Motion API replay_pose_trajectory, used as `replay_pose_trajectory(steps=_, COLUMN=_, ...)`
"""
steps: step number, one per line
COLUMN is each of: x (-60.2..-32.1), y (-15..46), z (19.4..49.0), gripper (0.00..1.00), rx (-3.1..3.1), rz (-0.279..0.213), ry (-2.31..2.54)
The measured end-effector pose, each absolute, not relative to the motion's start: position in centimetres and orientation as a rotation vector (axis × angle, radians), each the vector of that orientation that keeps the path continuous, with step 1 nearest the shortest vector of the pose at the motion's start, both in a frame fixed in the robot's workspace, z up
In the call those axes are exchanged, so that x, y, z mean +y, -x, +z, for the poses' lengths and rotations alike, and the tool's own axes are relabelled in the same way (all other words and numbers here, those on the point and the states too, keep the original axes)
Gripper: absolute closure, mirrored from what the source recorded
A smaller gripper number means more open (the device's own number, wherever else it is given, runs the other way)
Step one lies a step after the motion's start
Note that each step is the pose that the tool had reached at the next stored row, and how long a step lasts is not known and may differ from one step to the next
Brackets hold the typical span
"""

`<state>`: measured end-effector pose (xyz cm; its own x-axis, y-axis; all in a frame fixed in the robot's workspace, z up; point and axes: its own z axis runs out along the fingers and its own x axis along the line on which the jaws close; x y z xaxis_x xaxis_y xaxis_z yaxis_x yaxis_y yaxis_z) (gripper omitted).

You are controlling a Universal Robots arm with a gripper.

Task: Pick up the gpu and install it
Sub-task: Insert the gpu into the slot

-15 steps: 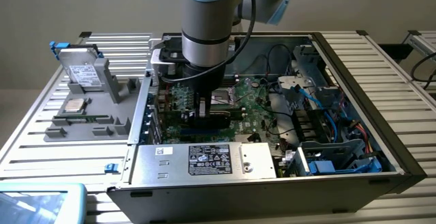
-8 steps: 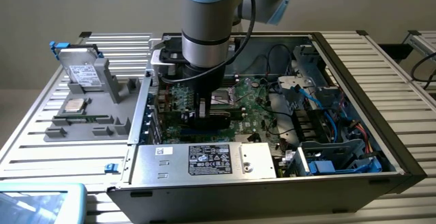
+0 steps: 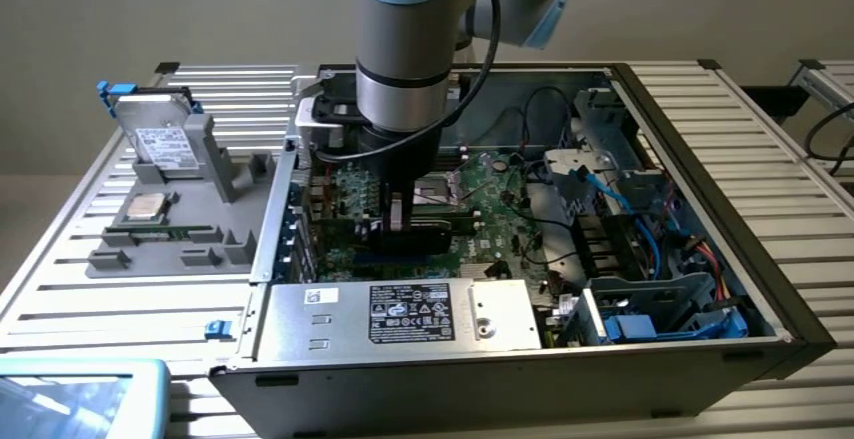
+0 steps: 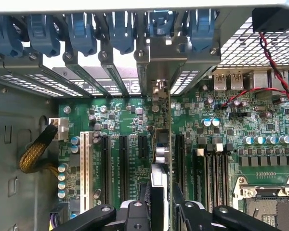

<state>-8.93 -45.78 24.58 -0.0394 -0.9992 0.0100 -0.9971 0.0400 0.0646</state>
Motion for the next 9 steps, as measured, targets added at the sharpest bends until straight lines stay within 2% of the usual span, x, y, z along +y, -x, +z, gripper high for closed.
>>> replay_pose_trajectory(steps=9, x=-45.71, y=8.93, z=24.58, gripper=0.72, rx=-2.225, rz=-0.058, ry=-2.138)
